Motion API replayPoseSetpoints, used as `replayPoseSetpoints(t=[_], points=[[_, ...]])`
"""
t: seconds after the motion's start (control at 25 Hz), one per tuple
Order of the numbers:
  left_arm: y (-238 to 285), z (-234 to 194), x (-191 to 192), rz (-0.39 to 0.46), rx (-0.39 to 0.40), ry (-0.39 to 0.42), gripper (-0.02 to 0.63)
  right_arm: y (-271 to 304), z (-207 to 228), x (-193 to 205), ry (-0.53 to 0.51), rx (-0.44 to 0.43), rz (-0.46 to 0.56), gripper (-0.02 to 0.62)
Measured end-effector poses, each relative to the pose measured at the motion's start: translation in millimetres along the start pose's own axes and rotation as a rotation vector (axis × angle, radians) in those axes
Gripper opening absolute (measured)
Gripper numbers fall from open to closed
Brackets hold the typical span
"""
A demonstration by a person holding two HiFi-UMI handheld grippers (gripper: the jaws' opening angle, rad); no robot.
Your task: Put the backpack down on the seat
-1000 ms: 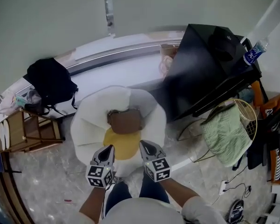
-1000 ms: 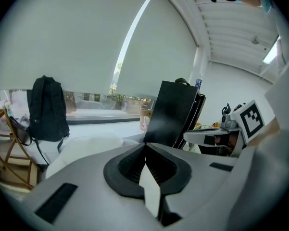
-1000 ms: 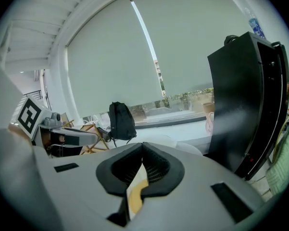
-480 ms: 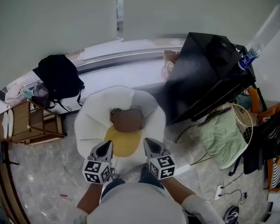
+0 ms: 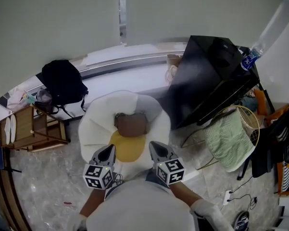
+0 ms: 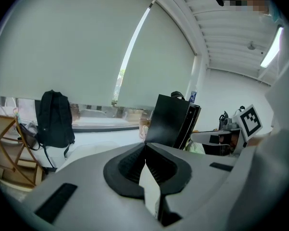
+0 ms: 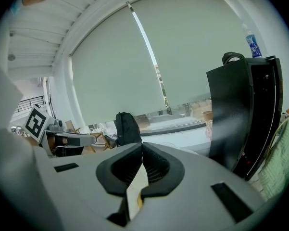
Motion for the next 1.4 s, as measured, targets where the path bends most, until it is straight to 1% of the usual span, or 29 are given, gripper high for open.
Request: replayPoseSetpoints(t=[0.36, 0.64, 0.84, 1.08, 1.24, 1.4], points=[[1.6, -1.5, -12.1, 0.021, -0.003, 0.011, 0.032, 0.1, 3.8, -5.6, 0.020, 0.010, 0.016, 0.031], [-3.8, -7.5, -26.1, 0.064, -0.014, 0.014, 0.032, -1.9, 4.1, -25.7, -0.003, 0.025, 0.076, 0.031], [-1.1, -9.7, -31.9, 0.077, -0.026, 0.036, 0.032, 1.2, 4.5, -37.4, -0.016, 0.024, 0.100, 0.031], [1.5, -4.8, -40.5, 0.096, 0.003, 0.037, 0.033, -0.4, 3.0, -48.1, -0.027, 0.025, 0.123, 0.031], [2.4, -2.9, -38.6, 0.096, 0.014, 0.026, 0.034, -1.7, 1.4, -45.9, -0.065, 0.037, 0.106, 0.031], [3.1, -1.9, -38.1, 0.092, 0.019, 0.015, 0.032, -2.0, 3.0, -44.7, -0.056, 0.045, 0.103, 0.031]])
Point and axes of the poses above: the fingertips, and each gripper's own axes: y forward along the fingers, z to its right, x out of its underside, the point moved 1 cm from there along -y, backward along the fingers, and after that the axes turned 1 degree about -y, right-handed, at the moved point
